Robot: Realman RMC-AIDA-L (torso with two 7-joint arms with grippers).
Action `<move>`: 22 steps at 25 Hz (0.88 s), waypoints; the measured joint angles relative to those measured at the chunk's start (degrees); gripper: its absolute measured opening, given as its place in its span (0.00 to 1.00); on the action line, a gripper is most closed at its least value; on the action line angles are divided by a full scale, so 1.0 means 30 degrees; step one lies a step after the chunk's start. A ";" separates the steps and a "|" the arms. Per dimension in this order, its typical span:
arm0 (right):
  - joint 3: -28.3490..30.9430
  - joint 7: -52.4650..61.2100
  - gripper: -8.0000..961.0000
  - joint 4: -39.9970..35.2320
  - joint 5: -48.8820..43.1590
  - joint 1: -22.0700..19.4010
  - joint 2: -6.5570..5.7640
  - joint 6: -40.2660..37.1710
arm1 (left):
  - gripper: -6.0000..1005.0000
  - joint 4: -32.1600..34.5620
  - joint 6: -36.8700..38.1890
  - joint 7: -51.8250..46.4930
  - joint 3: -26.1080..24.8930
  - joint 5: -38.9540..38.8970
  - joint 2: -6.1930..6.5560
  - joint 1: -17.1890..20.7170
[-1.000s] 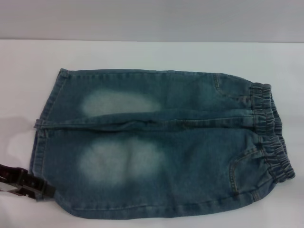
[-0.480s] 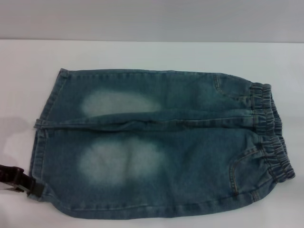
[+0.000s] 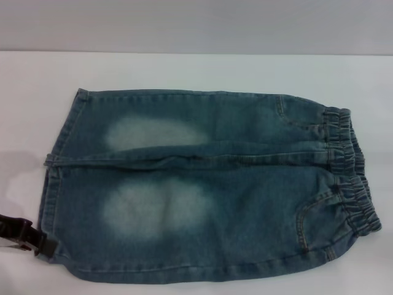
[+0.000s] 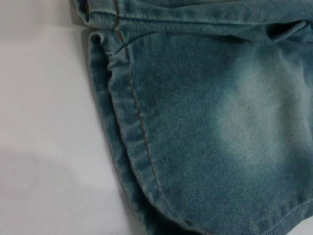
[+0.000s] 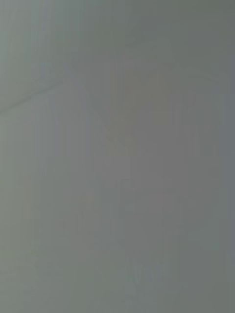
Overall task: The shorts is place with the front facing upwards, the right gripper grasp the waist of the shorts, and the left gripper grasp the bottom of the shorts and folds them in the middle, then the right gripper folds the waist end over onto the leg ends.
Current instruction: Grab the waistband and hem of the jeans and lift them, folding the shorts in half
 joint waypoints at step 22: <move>-0.1095 2.6217 0.73 -1.6042 -2.7921 0.2025 -0.4833 -0.5194 | 0.05 0.0160 -0.0226 0.0093 -0.1598 -0.0128 0.0013 -0.0632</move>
